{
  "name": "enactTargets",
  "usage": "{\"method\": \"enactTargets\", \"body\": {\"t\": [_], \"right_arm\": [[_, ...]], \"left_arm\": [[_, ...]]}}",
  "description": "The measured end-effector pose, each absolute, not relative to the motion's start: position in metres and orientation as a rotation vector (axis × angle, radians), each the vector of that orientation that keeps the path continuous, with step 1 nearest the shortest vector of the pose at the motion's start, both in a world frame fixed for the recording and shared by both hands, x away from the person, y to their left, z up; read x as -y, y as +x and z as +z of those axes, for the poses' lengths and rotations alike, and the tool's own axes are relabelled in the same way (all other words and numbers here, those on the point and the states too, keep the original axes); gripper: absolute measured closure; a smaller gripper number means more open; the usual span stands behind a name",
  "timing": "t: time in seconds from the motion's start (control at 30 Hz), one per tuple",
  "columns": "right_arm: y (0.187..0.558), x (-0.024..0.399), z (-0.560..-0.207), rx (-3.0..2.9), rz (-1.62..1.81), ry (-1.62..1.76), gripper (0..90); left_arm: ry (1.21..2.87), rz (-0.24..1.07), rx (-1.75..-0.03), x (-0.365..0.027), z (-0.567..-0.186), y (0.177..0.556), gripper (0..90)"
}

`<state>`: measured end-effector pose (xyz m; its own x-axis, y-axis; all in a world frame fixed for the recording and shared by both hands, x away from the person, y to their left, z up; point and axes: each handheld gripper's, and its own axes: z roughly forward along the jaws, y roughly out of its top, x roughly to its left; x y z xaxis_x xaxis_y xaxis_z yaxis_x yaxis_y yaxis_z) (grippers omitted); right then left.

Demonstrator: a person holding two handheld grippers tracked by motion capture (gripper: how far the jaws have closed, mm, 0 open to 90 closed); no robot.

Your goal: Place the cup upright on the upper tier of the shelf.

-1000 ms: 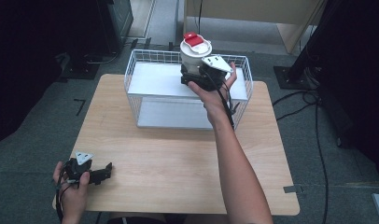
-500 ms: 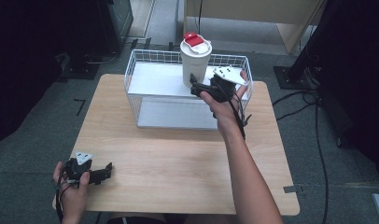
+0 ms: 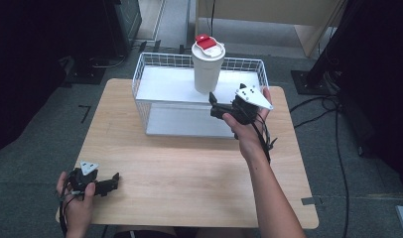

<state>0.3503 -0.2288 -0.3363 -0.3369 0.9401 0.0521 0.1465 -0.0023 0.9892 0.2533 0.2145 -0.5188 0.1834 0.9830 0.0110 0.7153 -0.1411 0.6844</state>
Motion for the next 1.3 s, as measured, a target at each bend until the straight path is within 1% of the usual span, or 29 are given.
{"method": "enactTargets", "body": {"t": [0.3,0.53,0.73,1.3], "right_arm": [[0.332,0.24,-0.344,-1.554,1.403,1.155,0.0],[0.312,0.255,-0.35,-1.534,1.392,1.161,0.0],[0.294,0.27,-0.363,-1.531,1.365,1.176,0.0],[0.267,0.292,-0.389,-1.529,1.304,1.205,0.0]], "left_arm": [[1.921,0.641,-1.589,-0.215,-0.519,0.253,0.0],[1.922,0.641,-1.589,-0.215,-0.519,0.253,0.0],[1.923,0.639,-1.589,-0.215,-0.519,0.253,0.0],[1.922,0.639,-1.589,-0.214,-0.519,0.253,0.0]]}}
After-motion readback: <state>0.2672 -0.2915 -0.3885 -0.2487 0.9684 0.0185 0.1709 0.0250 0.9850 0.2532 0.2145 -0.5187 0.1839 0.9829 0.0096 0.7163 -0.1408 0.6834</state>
